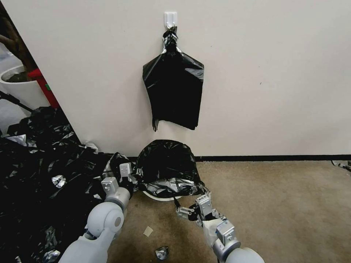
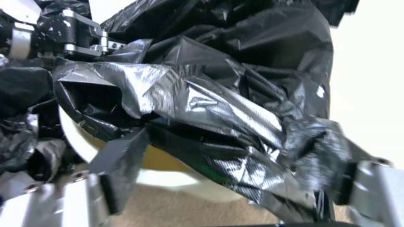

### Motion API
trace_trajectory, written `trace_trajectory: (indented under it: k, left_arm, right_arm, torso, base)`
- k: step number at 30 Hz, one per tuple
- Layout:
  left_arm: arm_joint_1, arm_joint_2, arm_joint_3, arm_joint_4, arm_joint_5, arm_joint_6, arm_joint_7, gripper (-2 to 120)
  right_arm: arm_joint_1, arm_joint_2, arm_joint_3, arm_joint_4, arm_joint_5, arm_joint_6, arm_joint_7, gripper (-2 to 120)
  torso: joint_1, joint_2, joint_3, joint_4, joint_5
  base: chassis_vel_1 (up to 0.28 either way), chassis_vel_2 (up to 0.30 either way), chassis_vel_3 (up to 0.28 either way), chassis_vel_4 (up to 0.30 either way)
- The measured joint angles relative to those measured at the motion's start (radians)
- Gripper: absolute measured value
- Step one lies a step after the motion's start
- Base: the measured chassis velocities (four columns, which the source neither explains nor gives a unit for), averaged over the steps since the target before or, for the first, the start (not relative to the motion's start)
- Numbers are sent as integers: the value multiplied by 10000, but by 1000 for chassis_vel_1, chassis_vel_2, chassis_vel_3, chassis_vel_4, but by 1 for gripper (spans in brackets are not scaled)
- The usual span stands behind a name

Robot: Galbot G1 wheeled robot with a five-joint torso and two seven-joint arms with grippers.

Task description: Place a trash bag onto the trash bin.

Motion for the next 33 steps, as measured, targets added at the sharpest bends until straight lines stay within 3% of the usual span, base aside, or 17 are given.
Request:
trace_trajectory:
  k: [2,7,11,16,20,22,24,28,30,33]
  left_arm:
    - [94,-29,-11,-95,-11,22,-1,3]
    - [162,-76,-18,-128,7,25,-26,3]
    - [248,-132,-26,-151,49,25,-109,3]
    - [325,-151,-29,-201,67,21,-163,3]
    - [360,-157,-32,-262,71,7,-233,3]
    - [365,-158,-34,-285,71,0,-289,3]
    - [365,-154,-54,-320,48,-7,-355,3]
    - [388,-132,-96,-439,-181,10,-391,3]
    - [398,-127,-106,-484,-272,41,-397,3]
    - [490,-94,-123,-710,-531,195,-412,3]
  right_arm:
    - [45,56,5,-74,-185,141,-104,70]
    - [73,71,-10,-99,-175,325,-263,58]
    - [-6,59,-11,-290,-124,952,-870,36]
    - [-37,97,-41,-526,-44,1325,-1118,22]
    - [-19,200,-102,-1007,434,2444,-1890,8]
    - [8,261,-112,-1420,896,3504,-2840,0]
    - [19,326,-38,-2084,1231,4564,-4577,0]
    - [197,432,85,-2939,1224,5008,-5821,0]
    - [286,483,124,-3175,1164,5059,-5993,0]
    - [942,905,506,-4612,272,5307,-6213,0]
  torso:
    - [-1,0,0,0,-1]
    - [0,0,0,0,-1]
    - [-1,0,0,0,-2]
    - [0,0,0,0,-2]
    - [-1,0,0,0,-1]
    - [0,0,0,0,-1]
    - [-1,0,0,0,-1]
    - [0,0,0,0,-1]
    - [-1,0,0,0,-1]
    - [-1,0,0,0,-1]
  base:
    - [0,0,0,0]
    - [0,0,0,0]
    - [0,0,0,0]
    - [0,0,0,0]
    - [0,0,0,0]
    - [0,0,0,0]
    - [0,0,0,0]
    - [0,0,0,0]
    - [0,0,0,0]
    - [0,0,0,0]
